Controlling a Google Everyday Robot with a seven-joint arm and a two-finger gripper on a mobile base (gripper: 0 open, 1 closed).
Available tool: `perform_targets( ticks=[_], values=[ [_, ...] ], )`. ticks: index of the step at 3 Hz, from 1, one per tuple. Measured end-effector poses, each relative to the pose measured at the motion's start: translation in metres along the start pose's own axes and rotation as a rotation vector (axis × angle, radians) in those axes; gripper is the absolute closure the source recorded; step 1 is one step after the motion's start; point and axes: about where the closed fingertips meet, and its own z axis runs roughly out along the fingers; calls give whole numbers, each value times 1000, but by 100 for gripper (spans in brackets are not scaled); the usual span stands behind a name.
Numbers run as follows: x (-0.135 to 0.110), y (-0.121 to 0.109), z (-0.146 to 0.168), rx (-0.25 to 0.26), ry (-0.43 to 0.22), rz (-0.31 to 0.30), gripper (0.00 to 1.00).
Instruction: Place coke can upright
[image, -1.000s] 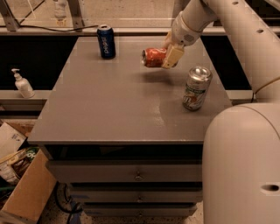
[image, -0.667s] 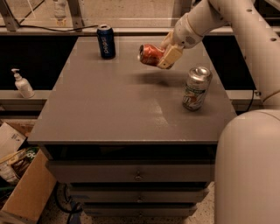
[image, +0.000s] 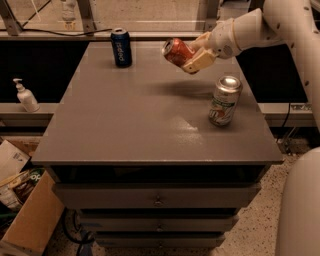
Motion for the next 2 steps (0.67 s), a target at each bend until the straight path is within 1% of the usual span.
perform_targets(
  ticks=[1,2],
  values=[
    [11,-9,-16,71,-64,36,100],
    [29,-14,-26,127,-119,109,100]
  ],
)
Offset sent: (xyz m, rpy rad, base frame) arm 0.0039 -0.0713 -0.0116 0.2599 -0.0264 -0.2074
